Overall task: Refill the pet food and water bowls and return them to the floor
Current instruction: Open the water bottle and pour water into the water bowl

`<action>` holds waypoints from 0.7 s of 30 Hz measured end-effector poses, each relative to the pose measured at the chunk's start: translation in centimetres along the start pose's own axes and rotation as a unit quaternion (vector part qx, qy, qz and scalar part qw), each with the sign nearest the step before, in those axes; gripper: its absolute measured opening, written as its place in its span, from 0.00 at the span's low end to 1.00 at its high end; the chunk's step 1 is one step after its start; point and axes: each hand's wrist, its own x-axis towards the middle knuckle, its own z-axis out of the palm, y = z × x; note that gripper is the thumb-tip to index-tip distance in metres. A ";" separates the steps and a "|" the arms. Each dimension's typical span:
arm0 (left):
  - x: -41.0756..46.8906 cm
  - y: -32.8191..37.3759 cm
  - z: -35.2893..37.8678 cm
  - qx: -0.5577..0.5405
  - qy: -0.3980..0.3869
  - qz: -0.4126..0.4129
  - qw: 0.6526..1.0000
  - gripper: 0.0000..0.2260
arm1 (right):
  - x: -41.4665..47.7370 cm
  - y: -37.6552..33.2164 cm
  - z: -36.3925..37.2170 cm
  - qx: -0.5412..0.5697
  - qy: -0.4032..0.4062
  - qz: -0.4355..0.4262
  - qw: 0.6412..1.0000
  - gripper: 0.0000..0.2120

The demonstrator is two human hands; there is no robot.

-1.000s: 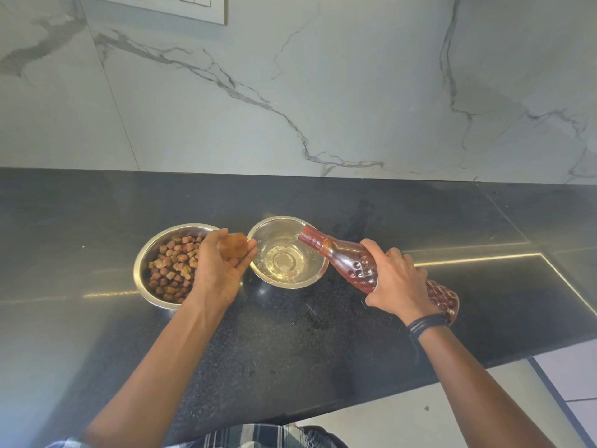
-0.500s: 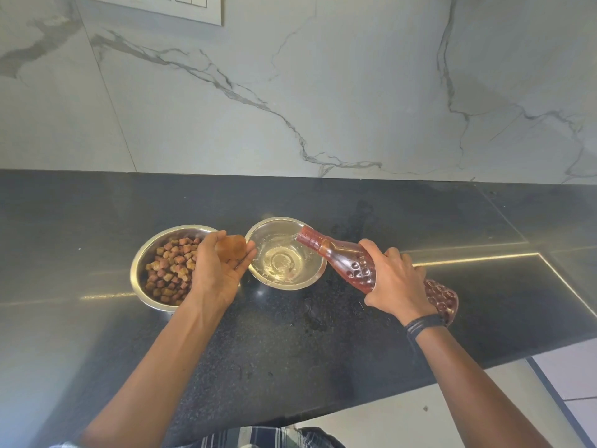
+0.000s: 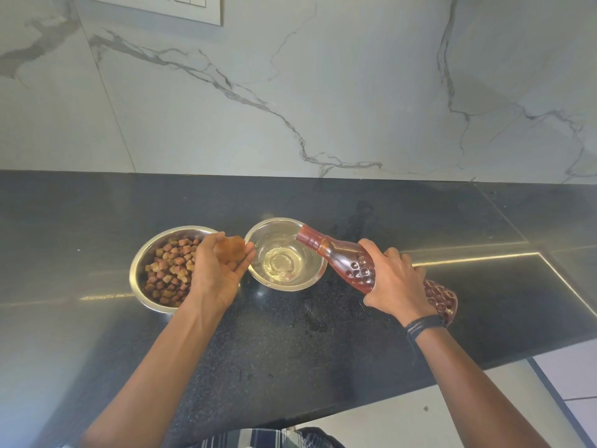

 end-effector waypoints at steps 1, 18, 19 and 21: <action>0.0 0.0 0.0 0.000 0.000 0.000 1.000 0.21 | 0.0 0.0 0.0 -0.001 -0.001 0.000 1.000 0.51; 0.1 0.2 1.0 0.001 0.002 -0.006 1.000 0.10 | -0.2 0.0 0.4 -0.022 0.003 0.003 1.000 0.51; 0.1 0.2 1.0 0.000 0.001 -0.006 1.000 0.12 | -0.2 0.0 0.5 -0.023 0.005 0.003 1.000 0.50; 0.2 0.2 1.1 0.002 0.000 -0.005 1.000 0.16 | -0.1 0.1 0.5 -0.026 0.007 0.003 1.000 0.50</action>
